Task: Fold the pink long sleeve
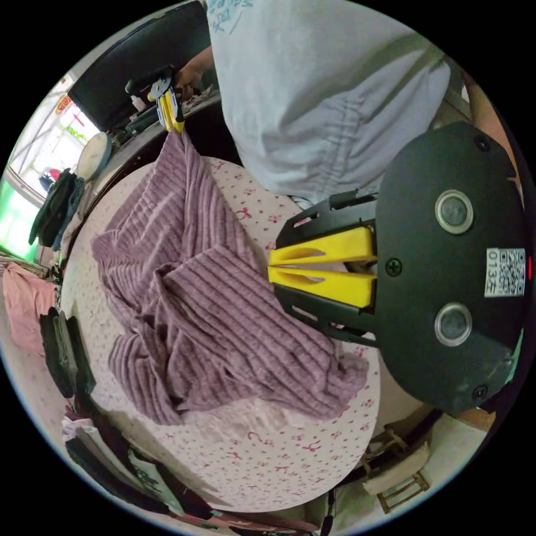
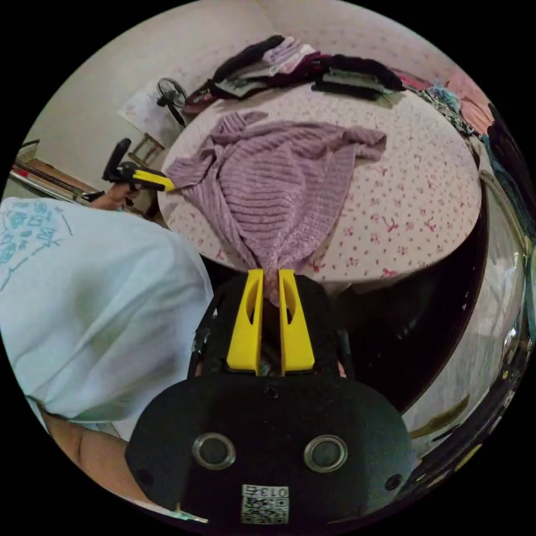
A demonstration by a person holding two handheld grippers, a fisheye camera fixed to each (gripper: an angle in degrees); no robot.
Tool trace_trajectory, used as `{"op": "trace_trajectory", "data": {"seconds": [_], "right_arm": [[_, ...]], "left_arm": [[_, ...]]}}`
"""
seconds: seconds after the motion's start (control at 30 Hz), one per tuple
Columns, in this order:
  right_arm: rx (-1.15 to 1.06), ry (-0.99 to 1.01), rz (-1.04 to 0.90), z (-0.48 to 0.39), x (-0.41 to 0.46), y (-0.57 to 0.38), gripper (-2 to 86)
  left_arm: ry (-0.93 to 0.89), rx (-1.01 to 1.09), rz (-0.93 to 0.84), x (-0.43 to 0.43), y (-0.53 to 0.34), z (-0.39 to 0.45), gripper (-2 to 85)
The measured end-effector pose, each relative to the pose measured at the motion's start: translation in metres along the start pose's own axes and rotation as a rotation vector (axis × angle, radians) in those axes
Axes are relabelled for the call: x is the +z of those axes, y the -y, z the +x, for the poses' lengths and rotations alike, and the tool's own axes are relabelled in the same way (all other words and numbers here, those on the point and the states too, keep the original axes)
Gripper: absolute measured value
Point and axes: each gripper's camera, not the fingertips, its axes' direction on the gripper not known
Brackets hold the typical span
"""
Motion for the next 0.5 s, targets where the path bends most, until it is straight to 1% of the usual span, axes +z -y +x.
{"op": "trace_trajectory", "data": {"seconds": [0.07,0.1,0.17,0.23,0.27,0.4,0.5], "right_arm": [[0.024,0.006,-0.038,-0.002,0.009,-0.006,5.0],[0.068,0.002,-0.01,0.002,0.006,-0.011,5.2],[0.159,-0.034,0.075,0.011,-0.005,-0.016,5.5],[0.248,-0.095,0.154,0.021,-0.016,-0.017,5.9],[0.287,-0.14,0.19,0.026,-0.021,-0.012,6.3],[0.28,-0.219,0.228,0.027,-0.012,0.031,8.3],[0.263,-0.206,0.207,0.026,0.009,0.071,10.3]], "left_arm": [[-0.031,-0.024,0.044,-0.009,-0.014,-0.004,1.0],[-0.033,-0.038,0.068,-0.015,-0.017,-0.007,1.2],[-0.003,-0.138,0.191,-0.039,-0.028,-0.026,2.8],[0.043,-0.244,0.24,-0.049,-0.029,-0.046,4.9],[0.072,-0.313,0.23,-0.049,-0.025,-0.061,6.5],[0.166,-0.4,0.183,-0.039,0.005,-0.089,9.5],[0.133,-0.435,0.165,-0.024,0.033,-0.106,11.7]]}}
